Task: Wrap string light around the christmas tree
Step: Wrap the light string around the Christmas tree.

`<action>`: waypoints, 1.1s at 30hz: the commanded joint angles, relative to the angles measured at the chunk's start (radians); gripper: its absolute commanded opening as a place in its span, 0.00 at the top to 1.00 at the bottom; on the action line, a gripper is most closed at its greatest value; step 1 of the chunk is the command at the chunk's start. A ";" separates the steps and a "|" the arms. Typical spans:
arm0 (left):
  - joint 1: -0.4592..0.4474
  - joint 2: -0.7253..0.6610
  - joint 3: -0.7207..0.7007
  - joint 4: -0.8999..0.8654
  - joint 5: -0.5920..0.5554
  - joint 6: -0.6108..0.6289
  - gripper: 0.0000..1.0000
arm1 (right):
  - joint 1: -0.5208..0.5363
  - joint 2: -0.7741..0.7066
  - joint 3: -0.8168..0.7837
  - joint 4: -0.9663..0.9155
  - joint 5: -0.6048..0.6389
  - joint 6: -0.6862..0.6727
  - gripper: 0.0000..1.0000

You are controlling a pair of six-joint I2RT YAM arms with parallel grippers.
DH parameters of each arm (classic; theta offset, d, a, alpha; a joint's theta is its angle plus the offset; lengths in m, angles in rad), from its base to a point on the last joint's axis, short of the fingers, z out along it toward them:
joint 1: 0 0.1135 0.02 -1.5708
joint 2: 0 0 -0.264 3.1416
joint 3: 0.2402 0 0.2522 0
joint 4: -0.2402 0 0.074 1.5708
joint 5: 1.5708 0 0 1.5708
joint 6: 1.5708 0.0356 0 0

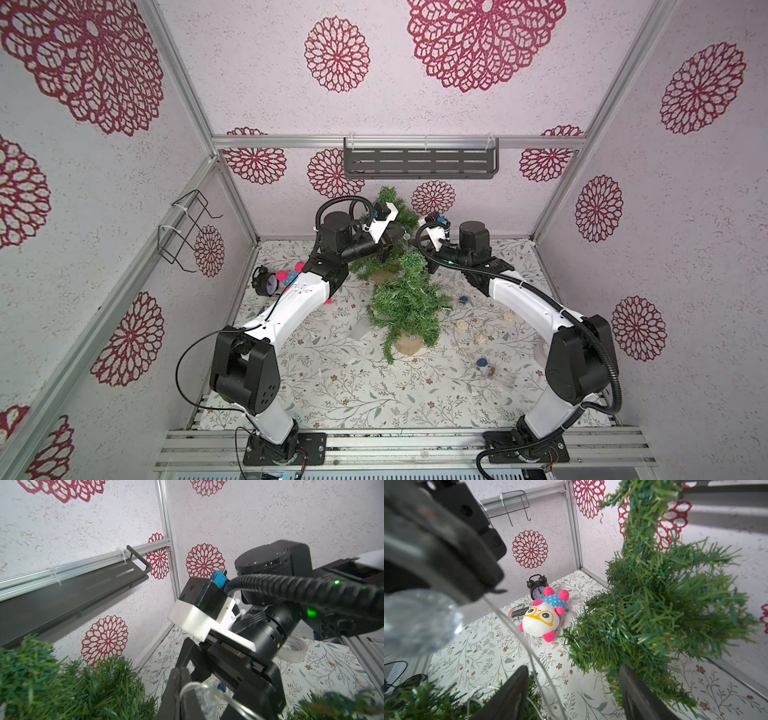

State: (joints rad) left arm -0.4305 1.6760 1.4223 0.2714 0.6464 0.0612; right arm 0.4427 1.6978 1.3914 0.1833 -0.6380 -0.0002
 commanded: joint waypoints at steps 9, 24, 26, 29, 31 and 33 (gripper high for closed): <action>-0.013 -0.005 -0.064 0.152 -0.014 -0.115 1.00 | -0.003 -0.068 -0.062 0.157 0.063 -0.001 0.89; 0.009 -0.152 -0.291 0.128 -0.062 -0.107 0.67 | -0.011 -0.315 -0.121 -0.229 0.321 -0.130 1.00; 0.021 -0.188 -0.323 0.117 -0.076 -0.106 0.60 | -0.005 -0.343 -0.109 -0.324 0.370 -0.133 1.00; 0.026 -0.244 -0.354 0.071 -0.104 -0.084 0.49 | 0.019 -0.388 -0.096 -0.457 0.429 -0.131 1.00; 0.026 -0.274 -0.358 0.020 -0.129 -0.074 0.47 | 0.047 -0.414 -0.069 -0.555 0.467 -0.118 1.00; 0.026 -0.298 -0.352 -0.047 -0.154 -0.071 0.46 | 0.075 -0.433 -0.036 -0.654 0.489 -0.106 1.00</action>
State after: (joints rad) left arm -0.4095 1.4151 1.0691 0.3126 0.5385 -0.0265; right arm 0.4793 1.3239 1.2896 -0.2920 -0.2230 -0.1043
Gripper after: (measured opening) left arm 0.533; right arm 0.045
